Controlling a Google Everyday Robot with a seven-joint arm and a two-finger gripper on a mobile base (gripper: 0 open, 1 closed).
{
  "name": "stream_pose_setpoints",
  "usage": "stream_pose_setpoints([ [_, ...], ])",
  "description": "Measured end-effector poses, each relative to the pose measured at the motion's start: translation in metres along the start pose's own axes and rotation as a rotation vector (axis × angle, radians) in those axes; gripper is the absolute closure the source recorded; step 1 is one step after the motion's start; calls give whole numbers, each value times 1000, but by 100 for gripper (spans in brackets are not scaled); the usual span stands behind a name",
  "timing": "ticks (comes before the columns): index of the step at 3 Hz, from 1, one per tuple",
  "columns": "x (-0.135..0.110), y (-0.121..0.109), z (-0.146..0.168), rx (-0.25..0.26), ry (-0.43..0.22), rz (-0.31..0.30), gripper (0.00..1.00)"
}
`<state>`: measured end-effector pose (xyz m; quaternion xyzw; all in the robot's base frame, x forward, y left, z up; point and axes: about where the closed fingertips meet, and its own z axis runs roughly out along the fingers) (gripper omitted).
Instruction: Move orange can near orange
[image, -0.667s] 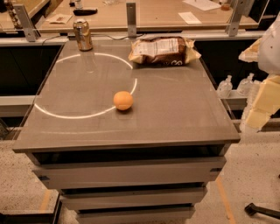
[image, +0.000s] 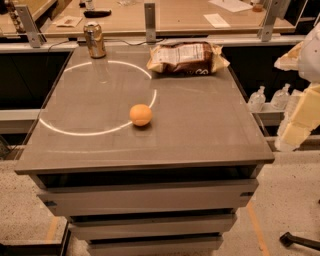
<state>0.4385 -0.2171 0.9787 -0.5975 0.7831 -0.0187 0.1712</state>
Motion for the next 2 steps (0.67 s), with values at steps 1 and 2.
stream_pose_setpoints([
  [1, 18, -14, 3, 12, -126, 25, 0],
  [2, 32, -24, 13, 8, -324, 15, 0],
])
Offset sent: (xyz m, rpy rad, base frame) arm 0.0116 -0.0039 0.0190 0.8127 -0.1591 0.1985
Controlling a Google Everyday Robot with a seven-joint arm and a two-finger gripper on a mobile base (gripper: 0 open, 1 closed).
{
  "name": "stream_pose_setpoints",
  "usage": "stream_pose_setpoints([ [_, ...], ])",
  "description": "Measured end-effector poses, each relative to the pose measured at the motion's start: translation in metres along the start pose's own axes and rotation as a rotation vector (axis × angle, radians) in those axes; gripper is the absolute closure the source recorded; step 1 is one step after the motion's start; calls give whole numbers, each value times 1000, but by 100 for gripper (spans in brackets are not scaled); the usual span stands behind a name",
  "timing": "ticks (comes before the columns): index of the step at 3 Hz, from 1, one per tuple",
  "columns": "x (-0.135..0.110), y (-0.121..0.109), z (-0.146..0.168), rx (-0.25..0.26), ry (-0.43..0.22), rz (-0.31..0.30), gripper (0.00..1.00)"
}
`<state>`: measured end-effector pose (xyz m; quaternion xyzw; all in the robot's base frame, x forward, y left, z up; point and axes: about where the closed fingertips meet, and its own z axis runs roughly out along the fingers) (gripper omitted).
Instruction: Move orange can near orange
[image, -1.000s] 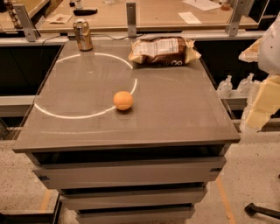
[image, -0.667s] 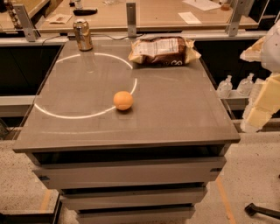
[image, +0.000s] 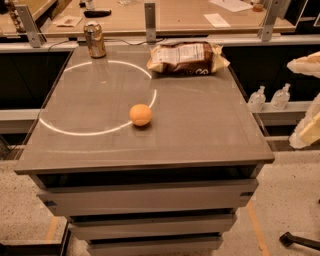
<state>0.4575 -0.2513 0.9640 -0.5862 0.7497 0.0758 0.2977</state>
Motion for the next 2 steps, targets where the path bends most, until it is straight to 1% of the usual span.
stream_pose_setpoints([
  [1, -18, 3, -2, 56, -216, -9, 0],
  [2, -46, -5, 6, 122, -379, 39, 0],
])
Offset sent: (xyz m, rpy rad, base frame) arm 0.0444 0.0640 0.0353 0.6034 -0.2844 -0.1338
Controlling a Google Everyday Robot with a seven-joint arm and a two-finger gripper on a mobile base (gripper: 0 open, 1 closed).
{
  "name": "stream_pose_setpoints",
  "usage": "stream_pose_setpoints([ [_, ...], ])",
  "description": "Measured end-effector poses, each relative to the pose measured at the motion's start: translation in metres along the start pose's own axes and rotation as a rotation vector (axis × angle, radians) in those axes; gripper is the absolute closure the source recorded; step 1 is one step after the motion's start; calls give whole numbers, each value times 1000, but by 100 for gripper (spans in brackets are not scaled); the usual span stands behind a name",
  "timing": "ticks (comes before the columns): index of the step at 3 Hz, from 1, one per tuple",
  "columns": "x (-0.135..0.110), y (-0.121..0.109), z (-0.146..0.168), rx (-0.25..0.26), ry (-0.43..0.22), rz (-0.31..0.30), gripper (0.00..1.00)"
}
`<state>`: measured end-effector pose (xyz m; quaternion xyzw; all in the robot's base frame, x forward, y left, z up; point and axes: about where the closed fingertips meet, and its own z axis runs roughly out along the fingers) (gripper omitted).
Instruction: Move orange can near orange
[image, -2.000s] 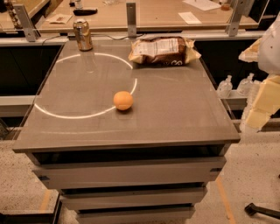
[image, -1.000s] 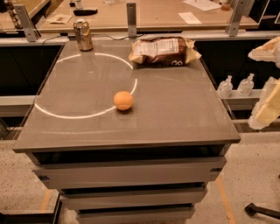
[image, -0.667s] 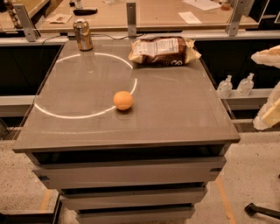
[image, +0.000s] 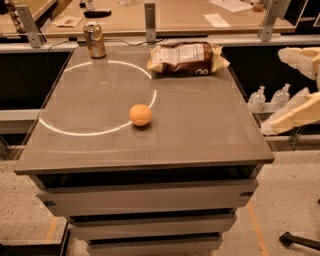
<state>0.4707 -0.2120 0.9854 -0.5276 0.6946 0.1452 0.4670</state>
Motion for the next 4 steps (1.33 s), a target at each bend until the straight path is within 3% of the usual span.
stream_pose_setpoints([
  [1, -18, -19, 30, 71, -156, 140, 0],
  [2, -20, -20, 32, 69, -159, 140, 0],
  [3, -36, -30, 59, 77, -185, 171, 0],
  [4, -69, -53, 119, 96, -215, 194, 0],
])
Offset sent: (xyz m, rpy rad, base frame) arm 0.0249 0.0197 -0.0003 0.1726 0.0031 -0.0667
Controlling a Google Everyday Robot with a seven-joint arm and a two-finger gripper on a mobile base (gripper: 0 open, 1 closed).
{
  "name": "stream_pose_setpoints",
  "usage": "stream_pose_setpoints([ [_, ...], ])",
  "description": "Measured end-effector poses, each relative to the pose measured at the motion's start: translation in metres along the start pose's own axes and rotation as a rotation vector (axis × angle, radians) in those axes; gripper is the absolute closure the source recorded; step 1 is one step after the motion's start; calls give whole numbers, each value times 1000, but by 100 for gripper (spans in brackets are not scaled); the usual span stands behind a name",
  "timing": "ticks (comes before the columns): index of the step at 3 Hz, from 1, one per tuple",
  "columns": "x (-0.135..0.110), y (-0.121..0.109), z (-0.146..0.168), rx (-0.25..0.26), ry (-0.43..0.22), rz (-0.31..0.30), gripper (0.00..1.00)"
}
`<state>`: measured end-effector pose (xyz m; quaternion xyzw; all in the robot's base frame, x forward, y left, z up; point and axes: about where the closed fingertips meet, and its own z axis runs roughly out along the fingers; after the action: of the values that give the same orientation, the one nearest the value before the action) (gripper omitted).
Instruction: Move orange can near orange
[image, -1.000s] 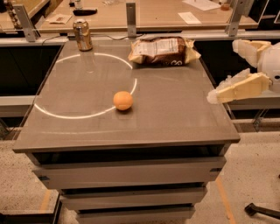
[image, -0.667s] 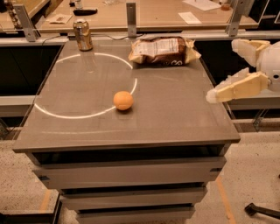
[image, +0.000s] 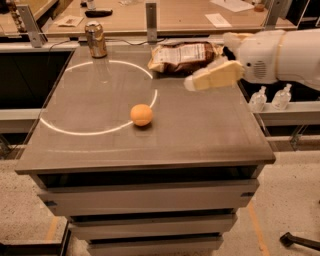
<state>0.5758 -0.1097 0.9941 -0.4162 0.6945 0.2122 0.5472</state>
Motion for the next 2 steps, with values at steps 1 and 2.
stream_pose_setpoints([
  [1, -19, -11, 56, 24, -25, -2, 0],
  [2, -37, -18, 106, 58, -28, -31, 0],
])
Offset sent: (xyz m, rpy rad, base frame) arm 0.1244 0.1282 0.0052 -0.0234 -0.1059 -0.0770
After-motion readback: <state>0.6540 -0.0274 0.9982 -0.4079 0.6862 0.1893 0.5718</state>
